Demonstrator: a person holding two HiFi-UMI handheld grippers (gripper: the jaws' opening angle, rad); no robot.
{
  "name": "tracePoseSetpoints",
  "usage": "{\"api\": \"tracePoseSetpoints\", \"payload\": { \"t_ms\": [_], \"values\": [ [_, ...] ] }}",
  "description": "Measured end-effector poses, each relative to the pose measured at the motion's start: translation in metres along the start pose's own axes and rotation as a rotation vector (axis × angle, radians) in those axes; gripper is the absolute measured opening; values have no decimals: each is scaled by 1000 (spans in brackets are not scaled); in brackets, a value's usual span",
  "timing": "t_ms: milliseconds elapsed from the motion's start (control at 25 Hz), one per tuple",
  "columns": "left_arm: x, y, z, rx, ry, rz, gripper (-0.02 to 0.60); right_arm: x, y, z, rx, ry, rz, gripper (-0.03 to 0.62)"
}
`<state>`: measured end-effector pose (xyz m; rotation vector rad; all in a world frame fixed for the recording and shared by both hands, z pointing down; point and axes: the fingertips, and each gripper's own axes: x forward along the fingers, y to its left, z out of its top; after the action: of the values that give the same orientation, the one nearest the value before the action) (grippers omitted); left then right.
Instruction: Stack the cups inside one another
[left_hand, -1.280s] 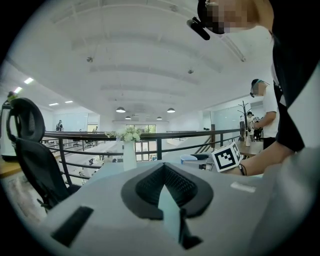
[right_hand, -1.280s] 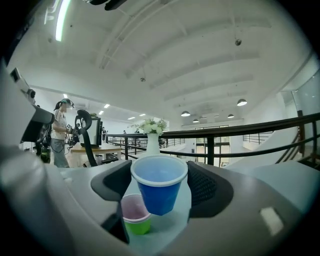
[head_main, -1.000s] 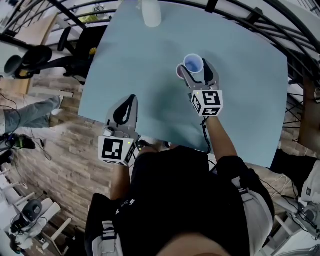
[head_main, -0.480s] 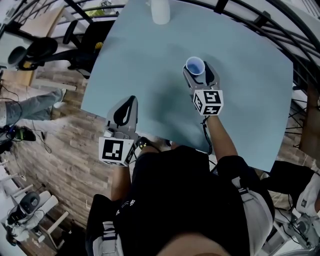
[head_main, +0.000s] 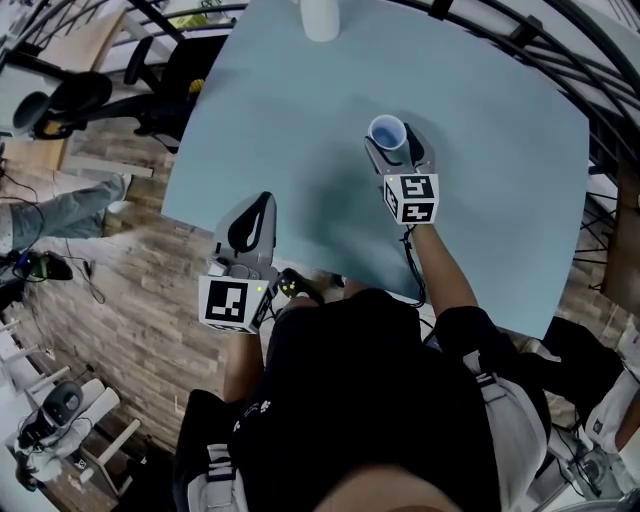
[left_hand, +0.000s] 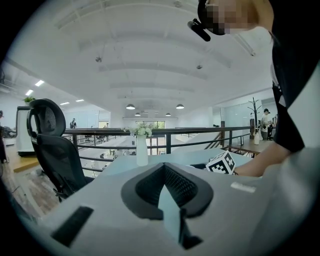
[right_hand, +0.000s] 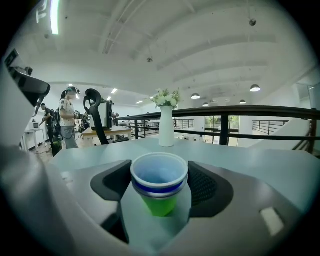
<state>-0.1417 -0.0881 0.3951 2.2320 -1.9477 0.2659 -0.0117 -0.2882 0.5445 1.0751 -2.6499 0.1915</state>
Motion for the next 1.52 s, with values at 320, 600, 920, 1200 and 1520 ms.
{"api": "tracePoseSetpoints", "payload": {
  "t_ms": [320, 600, 920, 1200, 1520],
  "values": [
    [-9, 3, -3, -5, 7, 8, -8, 2, 3, -8, -10, 23, 2, 368],
    [-13, 4, -3, 2, 8, 5, -8, 1, 3, -9, -15, 16, -8, 370],
    [-13, 7, 1, 11, -5, -16, -8, -8, 5, 11, -31, -37, -21, 390],
    [-4, 4, 9, 24, -33, -66, -8, -41, 5, 52, -12, -158, -50, 298],
    [17, -21, 23, 36, -73, -175, -8, -96, -16, 82, 6, -243, -175, 60]
  ]
}}
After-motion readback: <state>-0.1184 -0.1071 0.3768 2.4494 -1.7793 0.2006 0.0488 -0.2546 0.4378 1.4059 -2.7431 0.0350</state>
